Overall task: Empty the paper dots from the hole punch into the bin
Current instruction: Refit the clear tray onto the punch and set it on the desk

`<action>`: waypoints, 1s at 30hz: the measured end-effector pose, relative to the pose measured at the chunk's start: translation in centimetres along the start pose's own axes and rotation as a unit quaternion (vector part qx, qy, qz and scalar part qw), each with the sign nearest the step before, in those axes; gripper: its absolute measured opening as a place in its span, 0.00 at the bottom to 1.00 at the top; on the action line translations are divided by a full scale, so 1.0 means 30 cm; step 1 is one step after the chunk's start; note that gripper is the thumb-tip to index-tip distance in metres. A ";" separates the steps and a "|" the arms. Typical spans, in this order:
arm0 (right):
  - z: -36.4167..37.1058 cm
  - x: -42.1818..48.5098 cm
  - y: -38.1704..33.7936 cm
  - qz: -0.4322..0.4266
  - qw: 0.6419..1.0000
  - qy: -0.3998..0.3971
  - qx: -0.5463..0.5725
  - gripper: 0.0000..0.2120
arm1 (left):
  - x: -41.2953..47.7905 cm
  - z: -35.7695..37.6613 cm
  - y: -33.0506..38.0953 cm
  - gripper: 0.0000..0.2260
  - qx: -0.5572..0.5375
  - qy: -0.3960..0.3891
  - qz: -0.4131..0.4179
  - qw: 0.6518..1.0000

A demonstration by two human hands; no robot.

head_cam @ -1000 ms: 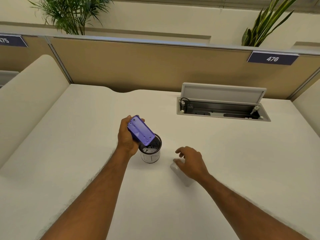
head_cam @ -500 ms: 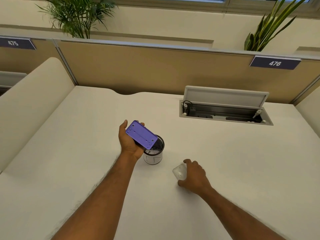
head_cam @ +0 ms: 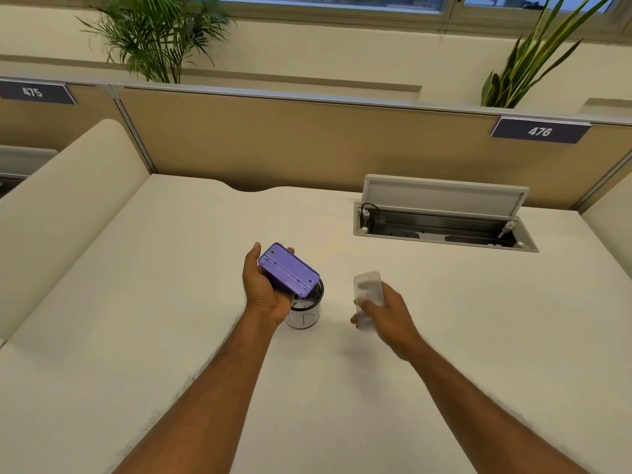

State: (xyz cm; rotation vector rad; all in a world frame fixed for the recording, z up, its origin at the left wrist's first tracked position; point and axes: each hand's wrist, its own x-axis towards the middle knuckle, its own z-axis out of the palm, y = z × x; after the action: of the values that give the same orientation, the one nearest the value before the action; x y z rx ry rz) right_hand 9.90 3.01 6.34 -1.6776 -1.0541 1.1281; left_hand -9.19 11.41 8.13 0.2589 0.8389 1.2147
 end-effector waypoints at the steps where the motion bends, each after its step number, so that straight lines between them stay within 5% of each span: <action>1: 0.010 0.006 -0.041 -0.013 1.000 -0.001 -0.004 0.08 | -0.004 0.001 -0.007 0.18 0.003 0.000 -0.003 1.000; 4: 0.041 0.018 -0.154 -0.044 0.999 -0.022 -0.018 0.05 | -0.021 0.016 -0.029 0.19 0.004 -0.001 -0.002 1.000; 11: 0.133 0.022 -0.251 -0.210 0.963 0.006 -0.168 0.26 | -0.063 0.064 -0.073 0.19 0.010 -0.006 -0.019 1.000; 18: 0.191 0.017 -0.242 -0.209 0.908 0.017 -0.362 0.34 | -0.080 0.068 -0.115 0.21 0.017 -0.025 -0.014 0.999; 30: 0.204 -0.014 -0.240 -0.191 0.905 0.003 -0.380 0.36 | -0.071 0.049 -0.143 0.24 0.042 -0.030 -0.016 0.999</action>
State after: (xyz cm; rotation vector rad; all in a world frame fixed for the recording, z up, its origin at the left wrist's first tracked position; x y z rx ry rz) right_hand 2.62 5.89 11.66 -1.9039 -1.8830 0.4592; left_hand -5.31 8.31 7.49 0.3471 0.8407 1.1383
